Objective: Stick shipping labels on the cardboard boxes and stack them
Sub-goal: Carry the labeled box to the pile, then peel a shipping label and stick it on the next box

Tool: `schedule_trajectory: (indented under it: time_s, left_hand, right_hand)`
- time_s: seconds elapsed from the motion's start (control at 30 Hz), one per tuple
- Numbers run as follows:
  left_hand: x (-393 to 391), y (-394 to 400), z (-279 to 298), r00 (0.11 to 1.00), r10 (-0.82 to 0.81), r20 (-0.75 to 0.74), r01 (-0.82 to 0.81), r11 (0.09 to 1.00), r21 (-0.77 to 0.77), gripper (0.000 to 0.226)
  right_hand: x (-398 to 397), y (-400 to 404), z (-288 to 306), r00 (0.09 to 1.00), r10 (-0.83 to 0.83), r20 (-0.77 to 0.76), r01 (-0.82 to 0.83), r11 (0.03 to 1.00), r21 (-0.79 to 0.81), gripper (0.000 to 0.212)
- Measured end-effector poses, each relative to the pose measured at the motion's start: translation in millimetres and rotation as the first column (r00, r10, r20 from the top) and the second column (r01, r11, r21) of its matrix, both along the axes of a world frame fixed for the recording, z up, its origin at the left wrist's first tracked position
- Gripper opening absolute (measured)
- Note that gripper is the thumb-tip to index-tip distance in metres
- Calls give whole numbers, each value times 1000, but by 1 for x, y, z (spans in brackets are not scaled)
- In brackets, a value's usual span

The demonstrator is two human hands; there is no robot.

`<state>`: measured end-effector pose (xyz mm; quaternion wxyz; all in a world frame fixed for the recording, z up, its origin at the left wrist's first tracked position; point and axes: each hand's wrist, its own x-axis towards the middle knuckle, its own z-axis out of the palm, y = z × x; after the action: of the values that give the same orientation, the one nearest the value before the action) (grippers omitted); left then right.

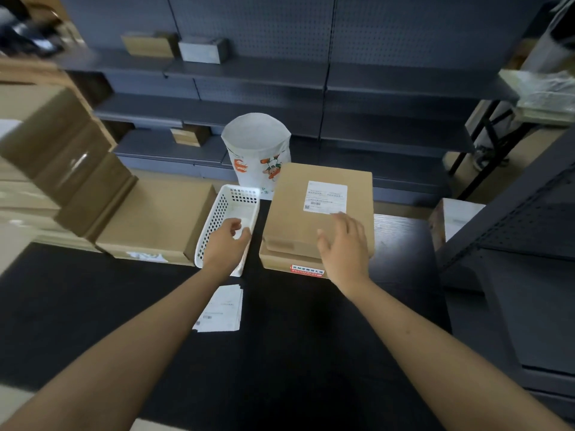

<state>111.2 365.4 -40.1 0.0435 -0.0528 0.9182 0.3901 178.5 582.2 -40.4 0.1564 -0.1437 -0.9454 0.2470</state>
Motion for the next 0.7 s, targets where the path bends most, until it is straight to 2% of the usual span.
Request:
schedule_trajectory:
  time_s: [0.1,0.2,0.3,0.43,0.5,0.6,0.7]
  left_hand:
    - [5,-20,5,998,-52,-18,50,996,-74,40]
    - [7,-44,9,993,-105,-48,98,988,-118,41]
    - [7,-75,12,977,-203,-68,180,951,-252,45]
    - [-2,-129,12,907,-418,-54,336,794,-507,40]
    - [-7,-159,12,866,-499,-24,400,722,-565,36]
    - [-11,-207,10,795,-607,15,464,590,-660,44]
    - [-12,-248,8,766,-641,37,485,540,-687,47]
  right_hand:
    - [1,-26,1,989,136,51,-140,986,85,46]
    - [1,-51,-1,977,194,85,-203,974,106,45]
    - [0,-81,0,967,233,98,-246,957,152,43]
    - [-1,-134,0,949,264,172,-298,928,225,42]
    - [-2,-167,0,939,251,237,-302,929,215,43]
    - [-3,-219,2,920,241,309,-319,919,233,44]
    - [-5,-261,8,901,244,357,-349,898,268,44]
